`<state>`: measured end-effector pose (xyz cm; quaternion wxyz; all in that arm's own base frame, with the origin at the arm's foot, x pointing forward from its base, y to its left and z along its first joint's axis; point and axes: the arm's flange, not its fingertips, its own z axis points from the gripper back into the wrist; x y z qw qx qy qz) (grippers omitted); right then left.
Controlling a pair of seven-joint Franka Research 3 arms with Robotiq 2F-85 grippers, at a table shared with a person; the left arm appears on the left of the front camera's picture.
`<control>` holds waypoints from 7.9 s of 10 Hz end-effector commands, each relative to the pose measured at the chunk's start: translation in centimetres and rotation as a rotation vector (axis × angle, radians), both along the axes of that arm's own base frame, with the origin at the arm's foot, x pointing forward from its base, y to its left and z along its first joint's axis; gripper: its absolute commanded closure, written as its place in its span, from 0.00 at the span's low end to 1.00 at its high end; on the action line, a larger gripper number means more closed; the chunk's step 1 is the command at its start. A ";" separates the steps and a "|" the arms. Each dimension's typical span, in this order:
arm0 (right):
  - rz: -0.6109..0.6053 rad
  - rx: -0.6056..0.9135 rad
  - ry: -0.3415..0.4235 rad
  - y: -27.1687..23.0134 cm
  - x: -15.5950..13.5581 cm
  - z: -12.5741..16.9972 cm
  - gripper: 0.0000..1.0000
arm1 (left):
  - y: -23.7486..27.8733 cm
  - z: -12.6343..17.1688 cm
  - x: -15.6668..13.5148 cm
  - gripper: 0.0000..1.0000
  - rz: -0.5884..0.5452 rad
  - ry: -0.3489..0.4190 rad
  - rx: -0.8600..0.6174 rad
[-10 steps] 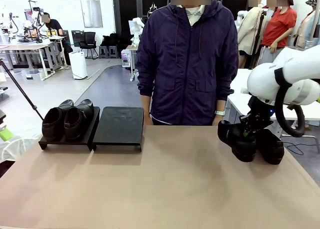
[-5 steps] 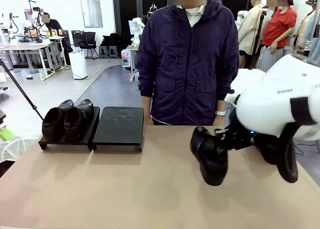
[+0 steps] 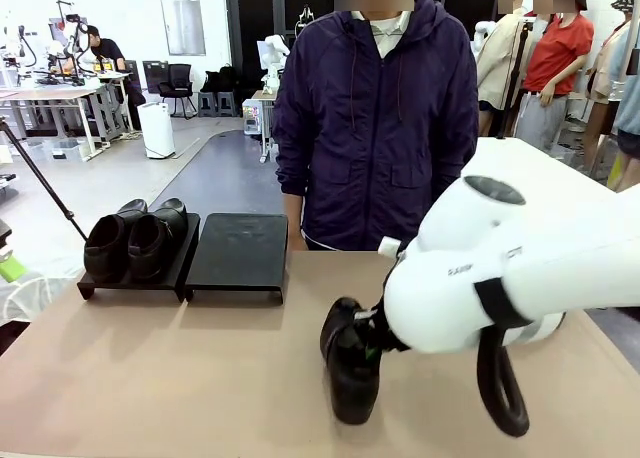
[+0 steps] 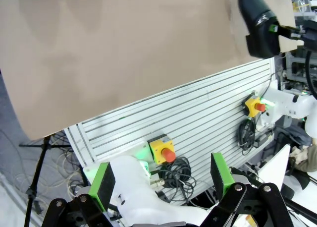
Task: Organize the shoes by placing them on the stand.
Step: Pick up one Shoe and place it in the middle of the table, then place the Shoe from the middle of the table onto the Shoes Stand.
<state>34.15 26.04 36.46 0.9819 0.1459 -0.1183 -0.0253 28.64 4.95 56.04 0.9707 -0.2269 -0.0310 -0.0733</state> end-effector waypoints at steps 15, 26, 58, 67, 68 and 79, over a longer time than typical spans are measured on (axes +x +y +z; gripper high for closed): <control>0.090 0.049 0.037 1.5 -0.7 0.6 0.00 | 0.2 0.1 -0.1 0.00 0.002 0.011 0.000; 0.275 0.027 -0.083 -28.1 -8.4 22.2 0.00 | 0.2 0.1 -0.1 0.00 0.002 0.011 0.000; 0.173 0.066 -0.020 -27.3 -8.8 23.9 0.00 | -56.5 -19.6 6.8 0.00 0.080 0.065 0.440; 0.173 0.066 -0.020 -27.3 -8.8 23.9 0.00 | -56.3 -21.0 7.6 1.00 0.166 0.087 0.524; 0.173 0.066 -0.020 -27.3 -8.8 23.9 0.00 | -56.1 -21.0 7.6 1.00 0.170 0.091 0.527; 0.173 0.066 -0.020 -27.3 -8.8 23.9 0.00 | -37.7 -2.1 -0.1 1.00 0.146 -0.150 0.735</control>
